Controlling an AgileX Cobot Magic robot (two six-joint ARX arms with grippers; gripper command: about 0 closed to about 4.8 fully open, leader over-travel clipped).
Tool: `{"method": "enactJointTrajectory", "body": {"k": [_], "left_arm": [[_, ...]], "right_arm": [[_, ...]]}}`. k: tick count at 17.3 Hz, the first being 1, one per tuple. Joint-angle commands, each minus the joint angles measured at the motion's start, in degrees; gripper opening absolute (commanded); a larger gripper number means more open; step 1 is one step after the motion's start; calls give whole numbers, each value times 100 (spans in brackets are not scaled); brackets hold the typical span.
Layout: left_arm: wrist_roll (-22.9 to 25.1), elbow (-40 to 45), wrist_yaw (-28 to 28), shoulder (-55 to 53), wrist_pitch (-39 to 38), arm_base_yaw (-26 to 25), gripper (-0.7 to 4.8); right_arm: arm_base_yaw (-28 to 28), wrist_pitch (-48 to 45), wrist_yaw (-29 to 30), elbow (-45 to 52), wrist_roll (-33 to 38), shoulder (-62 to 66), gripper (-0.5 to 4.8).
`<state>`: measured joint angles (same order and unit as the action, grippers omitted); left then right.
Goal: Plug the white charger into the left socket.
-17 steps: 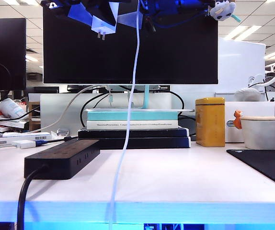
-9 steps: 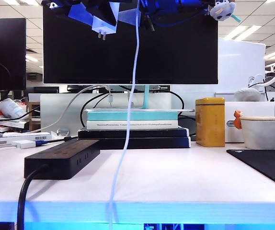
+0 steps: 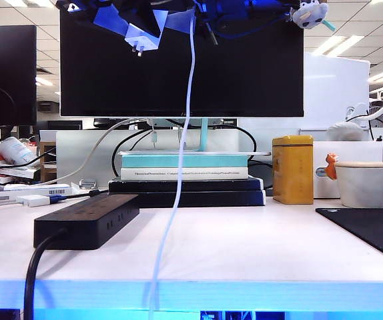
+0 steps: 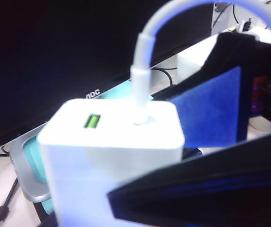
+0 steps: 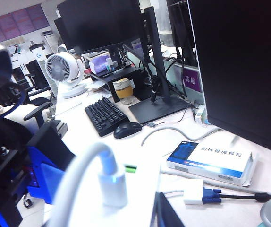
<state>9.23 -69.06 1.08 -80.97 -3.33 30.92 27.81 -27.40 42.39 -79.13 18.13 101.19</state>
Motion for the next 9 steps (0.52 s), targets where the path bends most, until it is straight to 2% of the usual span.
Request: {"method": "enactJointTrajectory", "body": {"k": [1, 3, 4, 5, 6, 7, 8, 9], "left_arm": [[-2, -26, 164, 39, 168, 4, 17], [-2, -26, 153, 39, 168, 4, 27], [-2, -26, 153, 39, 170, 4, 62], [-9, -26, 136, 39, 170, 4, 138], [-22, -26, -4, 39, 173, 0, 291], [-17, -26, -66, 39, 166, 0, 343], [-11, -26, -131, 39, 160, 0, 370], [33, -26, -129, 39, 153, 0, 374]], "right_arm": [[9, -114, 236, -37, 9, -35, 188], [9, -114, 236, -37, 7, -35, 188], [9, -114, 275, -37, 9, -35, 189], [9, -111, 280, -37, 9, -35, 189], [9, -111, 293, -37, 7, -35, 189], [9, -114, 299, -37, 4, -35, 189], [9, -116, 299, -37, -7, -35, 189], [9, -116, 367, -37, -17, -35, 189]]}}
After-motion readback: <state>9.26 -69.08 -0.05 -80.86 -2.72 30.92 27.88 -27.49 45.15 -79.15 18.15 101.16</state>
